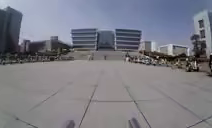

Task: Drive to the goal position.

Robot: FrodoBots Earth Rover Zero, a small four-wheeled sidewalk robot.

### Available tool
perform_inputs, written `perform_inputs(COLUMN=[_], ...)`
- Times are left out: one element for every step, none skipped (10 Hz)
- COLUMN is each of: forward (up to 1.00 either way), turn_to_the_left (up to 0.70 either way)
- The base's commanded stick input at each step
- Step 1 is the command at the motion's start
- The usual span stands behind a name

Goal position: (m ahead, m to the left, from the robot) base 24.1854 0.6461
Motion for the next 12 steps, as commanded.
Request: perform_inputs(forward=[1.0,1.0,1.0,1.0,1.0,1.0,1.0,1.0,1.0,1.0,1.0,1.0], turn_to_the_left=[0.0,0.0,0.0,0.0,0.0,0.0,0.0,0.0,0.0,0.0,0.0,0.0])
